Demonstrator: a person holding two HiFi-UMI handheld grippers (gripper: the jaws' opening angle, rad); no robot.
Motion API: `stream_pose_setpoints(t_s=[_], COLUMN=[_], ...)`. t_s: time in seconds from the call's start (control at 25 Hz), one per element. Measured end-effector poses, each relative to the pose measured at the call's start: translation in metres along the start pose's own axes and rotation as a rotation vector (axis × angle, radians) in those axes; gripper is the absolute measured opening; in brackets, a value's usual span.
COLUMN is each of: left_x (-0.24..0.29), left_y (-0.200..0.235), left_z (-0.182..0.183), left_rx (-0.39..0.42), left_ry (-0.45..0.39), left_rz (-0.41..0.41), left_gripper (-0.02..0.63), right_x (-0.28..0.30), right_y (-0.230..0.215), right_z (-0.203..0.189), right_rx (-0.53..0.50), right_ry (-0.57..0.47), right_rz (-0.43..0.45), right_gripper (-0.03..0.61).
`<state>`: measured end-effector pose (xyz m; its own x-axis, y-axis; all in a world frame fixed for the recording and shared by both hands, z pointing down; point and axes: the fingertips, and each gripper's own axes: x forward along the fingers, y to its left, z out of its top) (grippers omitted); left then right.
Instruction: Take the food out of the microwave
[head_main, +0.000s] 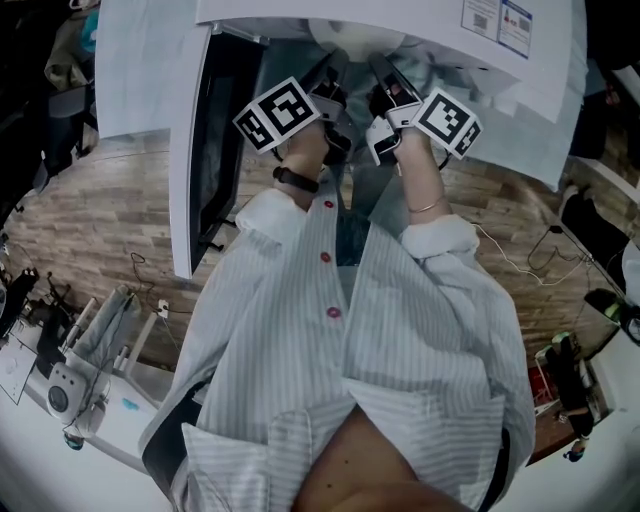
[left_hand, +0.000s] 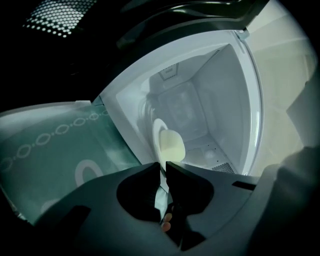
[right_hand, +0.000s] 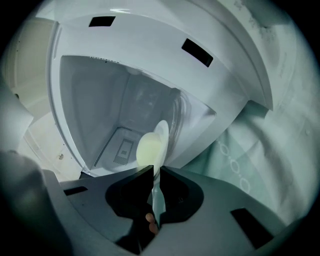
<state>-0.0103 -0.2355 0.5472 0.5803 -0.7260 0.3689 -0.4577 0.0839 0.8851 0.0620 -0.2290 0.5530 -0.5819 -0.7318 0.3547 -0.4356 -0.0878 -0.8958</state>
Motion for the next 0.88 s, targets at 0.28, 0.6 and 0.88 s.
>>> stream_pose_setpoints(t_s=[0.28, 0.6, 0.88], left_x=[-0.011, -0.023, -0.053], left_y=[0.002, 0.006, -0.008], left_z=[-0.015, -0.029, -0.06], left_rx=[-0.004, 0.009, 0.018], left_ry=[-0.037, -0.083, -0.133], left_rz=[0.017, 0.034, 0.026], left_gripper=[0.044, 0.044, 0.044], right_x=[-0.012, -0.022, -0.06], right_y=[-0.005, -0.011, -0.007], right_z=[-0.009, -0.021, -0.037], right_rx=[-0.006, -0.011, -0.026], right_ry=[0.047, 0.097, 0.125], right_rz=[0.013, 0.03, 0.07], right_gripper=[0.06, 0.06, 0.061])
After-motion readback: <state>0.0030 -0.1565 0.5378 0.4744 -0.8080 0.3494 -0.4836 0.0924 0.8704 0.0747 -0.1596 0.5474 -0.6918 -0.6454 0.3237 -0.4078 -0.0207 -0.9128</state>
